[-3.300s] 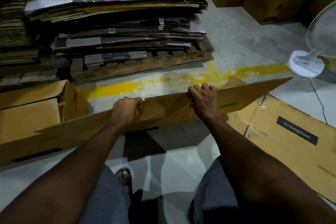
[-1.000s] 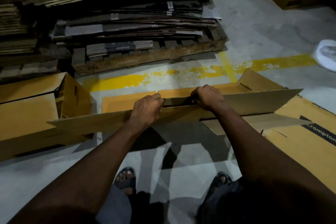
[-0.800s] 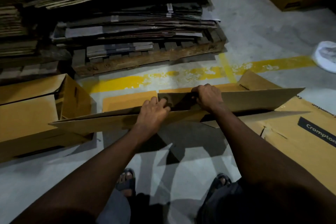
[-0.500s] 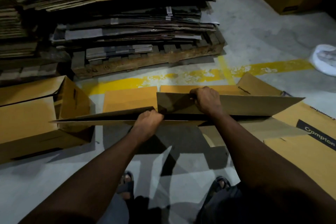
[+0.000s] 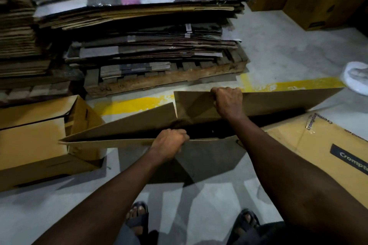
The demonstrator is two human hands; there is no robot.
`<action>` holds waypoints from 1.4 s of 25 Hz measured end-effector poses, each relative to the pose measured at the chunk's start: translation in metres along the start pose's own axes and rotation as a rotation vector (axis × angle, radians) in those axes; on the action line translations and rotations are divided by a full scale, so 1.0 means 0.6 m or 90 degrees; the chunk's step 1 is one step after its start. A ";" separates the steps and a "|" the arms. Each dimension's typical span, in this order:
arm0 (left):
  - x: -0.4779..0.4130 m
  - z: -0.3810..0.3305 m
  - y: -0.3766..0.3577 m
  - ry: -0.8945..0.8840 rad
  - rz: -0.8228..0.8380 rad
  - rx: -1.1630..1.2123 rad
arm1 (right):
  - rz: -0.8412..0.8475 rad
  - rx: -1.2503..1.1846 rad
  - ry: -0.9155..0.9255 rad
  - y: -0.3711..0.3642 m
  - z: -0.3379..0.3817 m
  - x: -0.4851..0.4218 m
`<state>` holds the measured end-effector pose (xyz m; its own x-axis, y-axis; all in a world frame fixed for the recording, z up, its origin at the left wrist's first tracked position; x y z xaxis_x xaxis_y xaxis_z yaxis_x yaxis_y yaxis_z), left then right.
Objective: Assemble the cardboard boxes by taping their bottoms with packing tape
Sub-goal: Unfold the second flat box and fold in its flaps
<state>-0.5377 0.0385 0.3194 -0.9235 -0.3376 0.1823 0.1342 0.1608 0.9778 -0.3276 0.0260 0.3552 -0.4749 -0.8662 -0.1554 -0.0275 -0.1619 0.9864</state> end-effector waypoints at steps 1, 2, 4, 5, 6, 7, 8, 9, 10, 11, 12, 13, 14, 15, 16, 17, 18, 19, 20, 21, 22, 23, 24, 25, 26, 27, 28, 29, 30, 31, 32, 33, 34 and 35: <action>0.000 -0.005 0.001 -0.008 0.012 0.000 | -0.009 -0.002 -0.002 0.004 0.002 -0.004; 0.001 -0.008 0.001 -0.012 0.017 -0.001 | -0.017 -0.005 0.000 0.007 0.006 -0.007; 0.000 -0.009 0.005 -0.018 0.005 0.006 | -0.022 -0.008 0.007 0.009 0.014 -0.013; 0.000 -0.011 0.010 -0.023 -0.006 0.010 | -0.024 -0.008 0.010 0.011 0.016 -0.016; -0.001 -0.015 0.014 -0.028 -0.014 0.011 | -0.028 -0.006 0.009 0.013 0.016 -0.019; -0.002 -0.021 0.018 -0.031 -0.016 0.010 | -0.031 -0.005 0.004 0.015 0.014 -0.023; -0.003 -0.025 0.020 -0.033 -0.016 0.008 | -0.032 -0.004 -0.004 0.015 0.011 -0.025; -0.006 -0.030 0.021 -0.032 -0.015 0.005 | -0.032 -0.003 -0.010 0.013 0.010 -0.026; -0.009 -0.034 0.023 -0.031 -0.018 0.005 | -0.034 -0.001 -0.010 0.012 0.009 -0.028; -0.011 -0.037 0.028 -0.029 -0.026 0.009 | -0.037 0.003 -0.008 0.012 0.008 -0.029; -0.014 -0.038 0.034 -0.023 -0.035 0.017 | -0.036 0.006 -0.009 0.013 0.006 -0.029; -0.016 -0.039 0.042 -0.015 -0.045 0.025 | -0.033 0.006 -0.013 0.014 0.001 -0.028; -0.017 -0.042 0.046 -0.010 -0.054 0.027 | -0.034 0.005 -0.016 0.016 -0.005 -0.027; -0.016 -0.047 0.048 -0.014 -0.058 0.023 | -0.036 -0.001 -0.020 0.020 -0.011 -0.027; -0.014 -0.053 0.049 -0.023 -0.057 0.015 | -0.039 -0.009 -0.024 0.024 -0.015 -0.027; -0.013 -0.060 0.048 -0.033 -0.051 0.008 | -0.045 -0.014 -0.027 0.028 -0.017 -0.030; -0.012 -0.064 0.047 -0.039 -0.047 0.005 | -0.050 -0.014 -0.027 0.031 -0.016 -0.034; -0.012 -0.065 0.047 -0.038 -0.047 0.011 | -0.048 -0.009 -0.027 0.034 -0.013 -0.037; -0.011 -0.063 0.047 -0.025 -0.053 0.019 | -0.038 -0.005 -0.025 0.037 -0.010 -0.039; -0.008 -0.056 0.047 -0.002 -0.058 0.026 | -0.020 0.002 -0.021 0.037 -0.008 -0.037; -0.003 -0.047 0.046 0.021 -0.058 0.028 | -0.001 0.008 -0.014 0.035 -0.009 -0.032; 0.004 -0.038 0.043 0.034 -0.052 0.026 | 0.017 0.013 -0.007 0.031 -0.012 -0.025; 0.013 -0.026 0.033 0.042 -0.033 0.023 | 0.035 0.012 -0.003 0.023 -0.019 -0.016; 0.025 -0.013 0.023 0.052 -0.011 0.024 | 0.047 0.007 -0.004 0.013 -0.027 -0.006; 0.037 0.004 0.013 0.070 0.016 0.017 | 0.050 0.003 -0.009 0.003 -0.033 0.004; 0.049 0.021 0.002 0.091 0.040 0.001 | 0.054 0.006 -0.013 -0.008 -0.039 0.016; 0.060 0.036 -0.006 0.115 0.057 -0.016 | 0.054 0.010 -0.012 -0.018 -0.043 0.026; 0.066 0.049 -0.010 0.134 0.053 -0.023 | 0.051 0.020 -0.004 -0.026 -0.047 0.033; 0.068 0.056 -0.006 0.149 0.030 -0.018 | 0.055 0.028 0.006 -0.031 -0.051 0.039; 0.068 0.057 0.002 0.160 -0.009 -0.006 | 0.073 0.033 0.008 -0.033 -0.057 0.042; 0.066 0.054 0.014 0.160 -0.055 0.014 | 0.097 0.037 0.008 -0.031 -0.064 0.041; 0.063 0.048 0.025 0.148 -0.086 0.026 | 0.116 0.048 0.005 -0.024 -0.069 0.038; 0.062 0.041 0.037 0.127 -0.095 0.024 | 0.121 0.063 0.000 -0.014 -0.074 0.032; 0.061 0.036 0.049 0.108 -0.089 0.017 | 0.103 0.068 -0.007 0.002 -0.077 0.024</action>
<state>-0.5750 0.0509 0.3528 -0.8582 -0.5095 0.0623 -0.0022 0.1251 0.9921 -0.2939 -0.0082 0.3519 -0.4899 -0.8718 0.0051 -0.0433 0.0301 0.9986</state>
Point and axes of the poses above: each hand's wrist, its own x-axis away from the middle knuckle, its own y-axis out of the back of the hand, z = x × y, the point moved 4 cm from there along -x, towards the middle knuckle, and after that the axes turned 3 degrees about -y, right-handed, at the moved point
